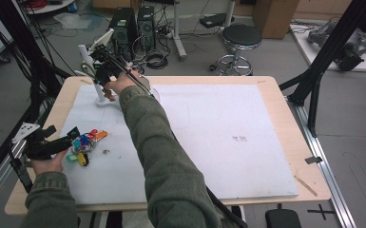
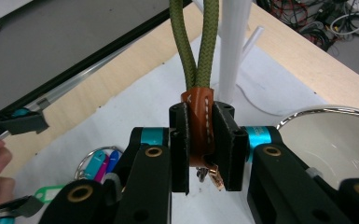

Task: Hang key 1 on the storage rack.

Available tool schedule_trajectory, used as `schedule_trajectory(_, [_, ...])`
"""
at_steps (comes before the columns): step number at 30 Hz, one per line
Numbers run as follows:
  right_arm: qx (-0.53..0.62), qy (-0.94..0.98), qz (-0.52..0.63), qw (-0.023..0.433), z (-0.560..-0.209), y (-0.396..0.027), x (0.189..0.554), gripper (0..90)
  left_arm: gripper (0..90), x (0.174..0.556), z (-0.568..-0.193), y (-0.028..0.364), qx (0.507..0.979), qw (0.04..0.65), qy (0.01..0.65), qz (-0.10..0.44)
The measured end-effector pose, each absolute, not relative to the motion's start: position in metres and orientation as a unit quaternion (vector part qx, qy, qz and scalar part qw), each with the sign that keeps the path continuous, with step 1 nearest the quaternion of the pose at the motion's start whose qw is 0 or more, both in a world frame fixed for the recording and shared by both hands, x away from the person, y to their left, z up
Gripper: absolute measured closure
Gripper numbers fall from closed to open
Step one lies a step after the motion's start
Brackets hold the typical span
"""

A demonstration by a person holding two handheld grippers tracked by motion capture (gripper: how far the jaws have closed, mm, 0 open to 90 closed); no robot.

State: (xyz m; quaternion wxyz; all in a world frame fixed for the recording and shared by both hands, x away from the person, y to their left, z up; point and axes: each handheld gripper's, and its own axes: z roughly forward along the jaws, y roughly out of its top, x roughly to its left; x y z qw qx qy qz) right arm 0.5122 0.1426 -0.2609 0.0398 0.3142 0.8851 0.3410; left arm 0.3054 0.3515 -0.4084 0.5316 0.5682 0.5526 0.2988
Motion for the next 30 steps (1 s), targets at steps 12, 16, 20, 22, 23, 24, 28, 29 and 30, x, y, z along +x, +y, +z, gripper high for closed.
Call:
schedule_trajectory(12, [0.322,0.883,0.34,0.043,-0.27,0.141,0.523,77.2,1.7,0.307,-0.409,0.352,0.568,0.531,0.553,0.299])
schedule_trajectory(16, [0.321,0.883,0.339,0.045,-0.271,0.142,0.523,77.1,1.7,0.307,-0.409,0.352,0.568,0.531,0.553,0.299])
schedule_trajectory(20, [0.319,0.884,0.34,0.047,-0.271,0.142,0.523,76.5,1.7,0.307,-0.409,0.352,0.569,0.531,0.553,0.298])
schedule_trajectory(22, [0.319,0.883,0.341,0.049,-0.271,0.141,0.523,74.8,1.7,0.307,-0.409,0.352,0.569,0.531,0.553,0.298])
schedule_trajectory(23, [0.32,0.883,0.34,0.047,-0.271,0.141,0.522,71.8,1.7,0.307,-0.409,0.352,0.569,0.531,0.553,0.298])
schedule_trajectory(24, [0.321,0.884,0.336,0.05,-0.271,0.14,0.522,64.4,1.7,0.307,-0.409,0.351,0.569,0.531,0.553,0.298])
schedule_trajectory(28, [0.308,0.893,0.323,0.052,-0.271,0.134,0.522,35.3,1.7,0.307,-0.409,0.351,0.57,0.531,0.553,0.297])
schedule_trajectory(29, [0.312,0.892,0.321,0.057,-0.271,0.132,0.522,31.8,1.7,0.307,-0.409,0.351,0.57,0.531,0.553,0.297])
schedule_trajectory(30, [0.315,0.891,0.322,0.058,-0.271,0.13,0.523,28.3,1.7,0.307,-0.409,0.351,0.57,0.531,0.553,0.296])
